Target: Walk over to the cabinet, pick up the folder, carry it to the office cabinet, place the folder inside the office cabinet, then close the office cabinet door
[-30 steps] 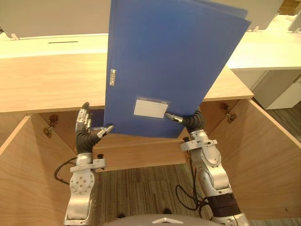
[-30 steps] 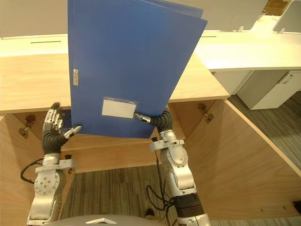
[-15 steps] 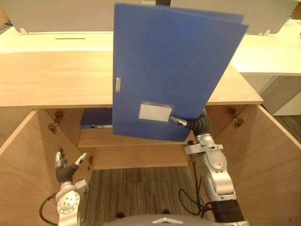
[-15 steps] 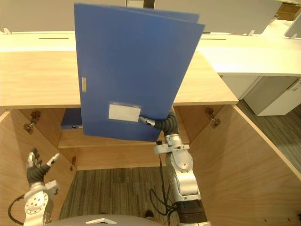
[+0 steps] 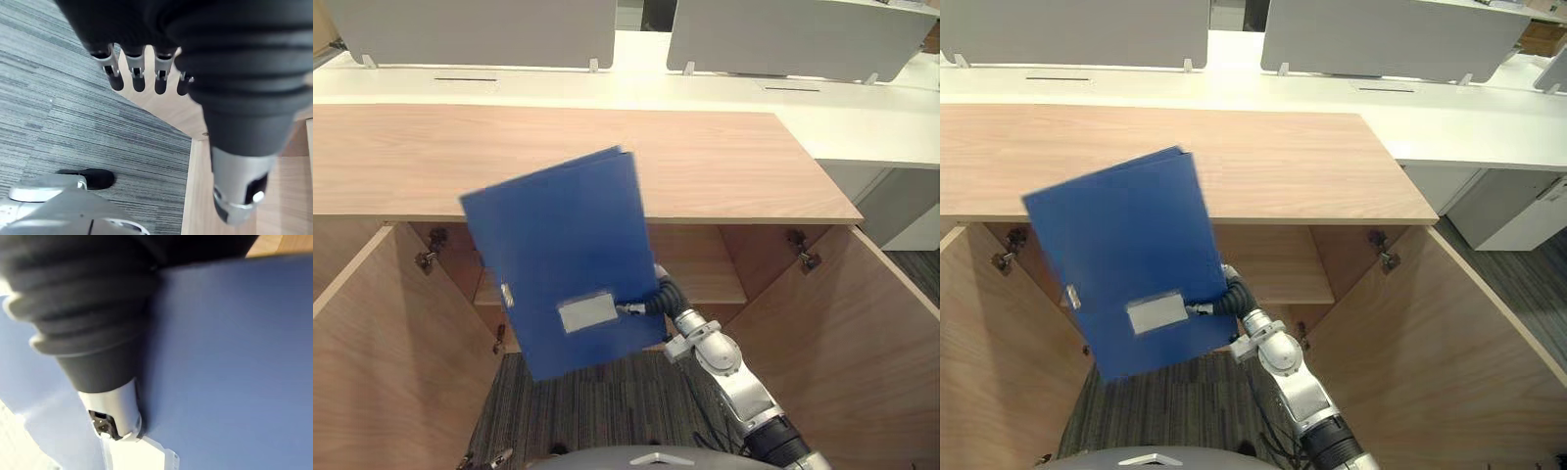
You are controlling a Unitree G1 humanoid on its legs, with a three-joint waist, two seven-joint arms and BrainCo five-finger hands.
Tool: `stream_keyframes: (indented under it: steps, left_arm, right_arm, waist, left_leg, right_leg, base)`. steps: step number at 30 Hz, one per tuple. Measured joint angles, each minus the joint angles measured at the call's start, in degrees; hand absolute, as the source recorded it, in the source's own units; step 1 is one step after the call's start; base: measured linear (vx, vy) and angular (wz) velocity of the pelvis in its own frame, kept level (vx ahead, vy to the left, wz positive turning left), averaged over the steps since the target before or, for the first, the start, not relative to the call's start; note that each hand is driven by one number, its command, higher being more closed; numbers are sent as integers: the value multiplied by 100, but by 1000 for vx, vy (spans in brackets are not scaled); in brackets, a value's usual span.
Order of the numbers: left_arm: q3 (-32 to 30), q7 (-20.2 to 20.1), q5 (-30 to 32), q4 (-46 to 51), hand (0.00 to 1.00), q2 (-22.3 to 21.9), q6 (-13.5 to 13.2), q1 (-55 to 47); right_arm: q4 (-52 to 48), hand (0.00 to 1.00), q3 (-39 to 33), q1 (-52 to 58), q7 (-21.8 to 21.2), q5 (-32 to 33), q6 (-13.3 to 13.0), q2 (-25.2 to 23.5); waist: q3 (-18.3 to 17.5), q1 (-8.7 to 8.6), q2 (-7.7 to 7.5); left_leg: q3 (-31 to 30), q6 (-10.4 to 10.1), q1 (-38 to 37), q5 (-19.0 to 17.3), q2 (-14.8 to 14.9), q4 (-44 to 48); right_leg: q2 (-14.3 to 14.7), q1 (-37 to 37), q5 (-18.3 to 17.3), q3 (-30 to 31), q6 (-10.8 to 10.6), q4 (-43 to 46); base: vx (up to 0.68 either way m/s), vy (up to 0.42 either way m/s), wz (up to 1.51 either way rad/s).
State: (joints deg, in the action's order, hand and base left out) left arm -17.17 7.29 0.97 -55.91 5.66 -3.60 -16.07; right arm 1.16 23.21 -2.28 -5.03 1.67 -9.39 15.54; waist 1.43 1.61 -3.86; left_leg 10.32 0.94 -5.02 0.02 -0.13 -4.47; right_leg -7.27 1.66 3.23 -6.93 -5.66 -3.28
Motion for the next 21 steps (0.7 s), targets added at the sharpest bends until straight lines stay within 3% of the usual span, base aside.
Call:
stream_keyframes:
  steps: [5, 6, 8, 10, 12, 14, 21]
  left_arm:
    - [216, -26, 159, -145, 0, 32, 7, 232]
    - [226, -24, 159, -143, 0, 42, 7, 325]
    - [361, -13, 151, -114, 0, 127, 5, 696]
    - [456, -9, 141, -93, 0, 142, 4, 1035]
    - [643, -1, 129, -79, 0, 164, -14, 1326]
    - [753, -1, 74, 32, 0, 208, -26, 1491]
    - [1308, -26, 22, 507, 0, 421, -151, 2033]
  right_arm:
    - [70, 100, 539, -388, -2, -650, -2, 375]
    - [185, 100, 627, -528, -4, -697, -10, 420]
    - [495, 100, 825, -1027, 1, -894, -4, 440]
    - [619, 100, 965, -1422, 1, -964, -4, 575]
    - [709, 100, 989, -1677, 12, -1114, 37, 673]
    - [716, 100, 988, -1832, 14, -1115, 77, 774]
    - [886, 100, 320, -1894, 84, -835, 145, 832]
  waist:
    - [210, 4, 70]
    - [297, 2, -15]
    - [709, 11, -56]
    - [1084, 17, 64]
    - [1426, 20, 241]
    - [1753, 6, 310]
    - [2358, -2, 373]
  left_leg:
    - [82, -44, 142, -19, -4, 3]
    - [91, -40, 221, -22, 8, 90]
    - [98, -18, 1057, -397, 155, 1154]
    - [58, 0, 1738, -706, 342, 1994]
    - [34, 35, 2282, -819, 459, 2465]
    - [23, 32, 2591, -847, 497, 2685]
    - [21, 63, 3810, -826, 571, 3192]
  right_leg:
    - [7, -198, 25, 115, 53, -5]
    - [7, -255, 51, 136, 60, 11]
    - [34, -738, 87, 172, 88, 343]
    - [129, -1151, 76, 176, 108, 618]
    - [178, -1596, 65, 171, 122, 887]
    - [184, -1927, 43, 177, 143, 1133]
    - [144, -3278, -5, 253, 164, 1905]
  base:
    - [-49, -12, -11]
    - [-49, -15, -9]
    - [-110, -46, -4]
    - [-182, -47, -4]
    - [-194, -20, -4]
    - [-157, -2, -4]
    - [-149, 6, -3]
